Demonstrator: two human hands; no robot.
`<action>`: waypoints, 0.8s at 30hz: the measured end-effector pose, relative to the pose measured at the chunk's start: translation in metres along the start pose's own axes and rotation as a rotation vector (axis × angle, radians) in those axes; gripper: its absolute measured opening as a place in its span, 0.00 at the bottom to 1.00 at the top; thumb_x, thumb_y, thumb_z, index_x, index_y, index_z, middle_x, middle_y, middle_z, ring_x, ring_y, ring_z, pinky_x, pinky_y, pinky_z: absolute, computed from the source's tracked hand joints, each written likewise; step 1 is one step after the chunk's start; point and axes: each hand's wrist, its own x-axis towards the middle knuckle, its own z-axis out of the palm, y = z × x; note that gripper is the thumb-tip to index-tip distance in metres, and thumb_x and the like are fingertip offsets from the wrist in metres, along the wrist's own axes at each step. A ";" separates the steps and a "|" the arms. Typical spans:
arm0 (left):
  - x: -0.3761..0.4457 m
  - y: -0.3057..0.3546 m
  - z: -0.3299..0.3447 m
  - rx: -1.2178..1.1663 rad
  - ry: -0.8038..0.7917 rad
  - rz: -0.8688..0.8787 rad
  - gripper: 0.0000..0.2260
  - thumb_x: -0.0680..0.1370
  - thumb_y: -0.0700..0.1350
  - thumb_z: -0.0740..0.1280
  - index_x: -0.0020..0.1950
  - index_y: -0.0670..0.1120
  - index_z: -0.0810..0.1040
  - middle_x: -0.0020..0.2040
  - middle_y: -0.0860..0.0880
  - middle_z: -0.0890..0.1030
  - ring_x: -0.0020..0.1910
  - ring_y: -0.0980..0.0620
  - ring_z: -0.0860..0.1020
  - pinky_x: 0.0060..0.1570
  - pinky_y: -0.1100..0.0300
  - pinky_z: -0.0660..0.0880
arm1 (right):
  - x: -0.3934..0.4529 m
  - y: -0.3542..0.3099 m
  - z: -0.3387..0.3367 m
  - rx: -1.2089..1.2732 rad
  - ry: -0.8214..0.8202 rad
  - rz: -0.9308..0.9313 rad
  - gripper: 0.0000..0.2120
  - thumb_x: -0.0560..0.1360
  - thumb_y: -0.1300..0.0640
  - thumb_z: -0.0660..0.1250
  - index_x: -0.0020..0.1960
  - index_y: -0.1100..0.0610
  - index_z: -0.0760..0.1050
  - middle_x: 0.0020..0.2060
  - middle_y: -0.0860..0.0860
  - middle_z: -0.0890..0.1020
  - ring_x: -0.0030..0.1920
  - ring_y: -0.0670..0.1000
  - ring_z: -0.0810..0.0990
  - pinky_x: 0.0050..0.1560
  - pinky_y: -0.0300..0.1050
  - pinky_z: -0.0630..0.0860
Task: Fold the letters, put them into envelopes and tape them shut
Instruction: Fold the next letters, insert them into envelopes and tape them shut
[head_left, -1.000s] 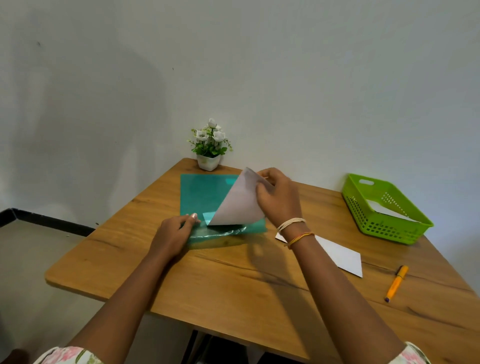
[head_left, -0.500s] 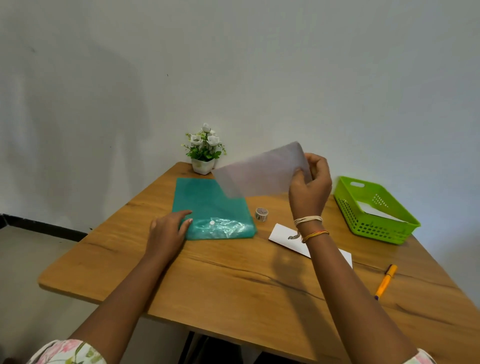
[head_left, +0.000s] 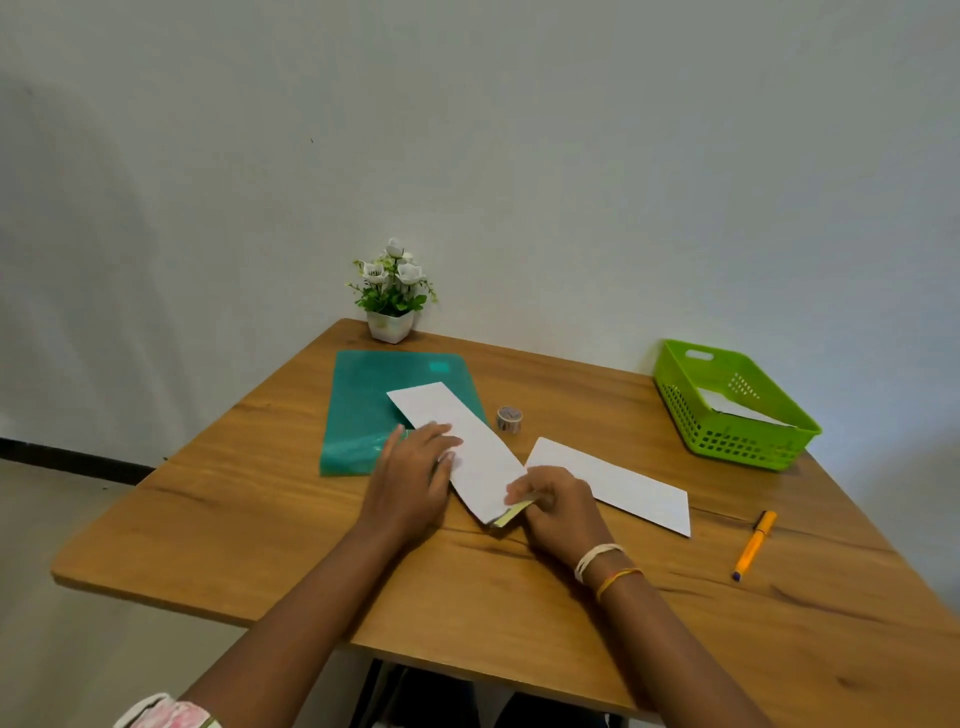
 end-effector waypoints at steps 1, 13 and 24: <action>0.000 0.005 0.005 -0.042 -0.052 0.013 0.13 0.80 0.45 0.60 0.60 0.49 0.80 0.65 0.51 0.78 0.67 0.52 0.72 0.72 0.47 0.60 | -0.002 0.005 -0.002 -0.006 -0.013 -0.002 0.15 0.67 0.66 0.68 0.38 0.46 0.82 0.44 0.40 0.82 0.47 0.36 0.76 0.56 0.34 0.73; 0.009 -0.003 0.023 0.187 -0.278 -0.272 0.26 0.82 0.58 0.51 0.78 0.50 0.57 0.78 0.41 0.56 0.77 0.43 0.52 0.74 0.41 0.48 | -0.020 0.025 -0.015 0.019 0.001 0.038 0.14 0.69 0.66 0.65 0.41 0.49 0.83 0.49 0.44 0.84 0.61 0.42 0.76 0.62 0.34 0.70; 0.010 -0.019 0.010 0.463 -0.172 -0.364 0.27 0.80 0.61 0.50 0.74 0.48 0.65 0.78 0.41 0.58 0.78 0.43 0.52 0.70 0.34 0.41 | -0.022 0.023 -0.012 0.005 0.003 0.000 0.12 0.69 0.63 0.66 0.41 0.47 0.83 0.47 0.40 0.83 0.49 0.37 0.78 0.54 0.32 0.75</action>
